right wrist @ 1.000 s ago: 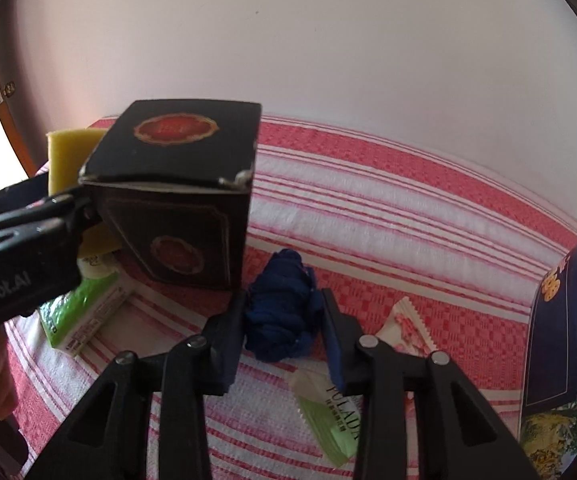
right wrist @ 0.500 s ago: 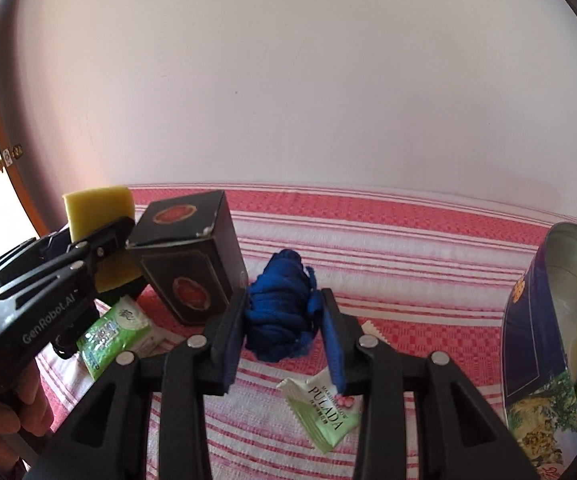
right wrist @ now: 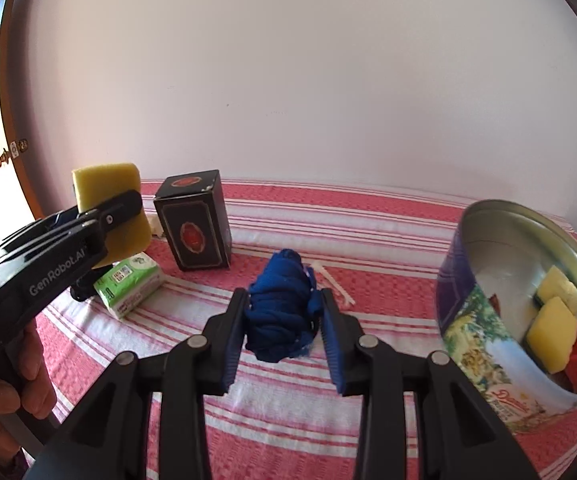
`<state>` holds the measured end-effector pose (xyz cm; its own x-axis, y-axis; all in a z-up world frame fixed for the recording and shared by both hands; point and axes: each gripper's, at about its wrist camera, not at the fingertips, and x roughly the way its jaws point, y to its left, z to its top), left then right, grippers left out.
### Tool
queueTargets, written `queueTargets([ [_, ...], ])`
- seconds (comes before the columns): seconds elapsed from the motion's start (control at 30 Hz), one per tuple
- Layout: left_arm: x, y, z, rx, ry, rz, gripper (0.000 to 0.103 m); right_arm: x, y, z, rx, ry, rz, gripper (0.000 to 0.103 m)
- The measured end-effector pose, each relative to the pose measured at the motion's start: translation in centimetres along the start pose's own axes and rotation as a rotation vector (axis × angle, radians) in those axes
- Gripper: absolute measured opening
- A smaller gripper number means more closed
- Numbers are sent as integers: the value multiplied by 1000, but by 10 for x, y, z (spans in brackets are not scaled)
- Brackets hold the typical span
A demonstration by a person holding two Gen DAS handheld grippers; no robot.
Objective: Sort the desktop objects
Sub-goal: 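Carry the sponge and blue cloth over the silver tin and open both tools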
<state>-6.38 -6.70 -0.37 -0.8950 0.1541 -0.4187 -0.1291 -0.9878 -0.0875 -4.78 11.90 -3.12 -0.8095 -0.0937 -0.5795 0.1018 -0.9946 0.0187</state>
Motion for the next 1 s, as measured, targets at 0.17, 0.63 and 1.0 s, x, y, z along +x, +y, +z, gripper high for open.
queueTargets([
  [0.17,-20,-39,-5,13,-6,-49,34,-42,-14,1,33,-63,-66,35],
  [0.63,-36,-144,5,99,-45,-220,34,-96,-101,3,149,-213,-301,35],
  [1.0,-24,-211,15,128,-45,-305,34,-97,-156,5,205,-237,-394,36],
])
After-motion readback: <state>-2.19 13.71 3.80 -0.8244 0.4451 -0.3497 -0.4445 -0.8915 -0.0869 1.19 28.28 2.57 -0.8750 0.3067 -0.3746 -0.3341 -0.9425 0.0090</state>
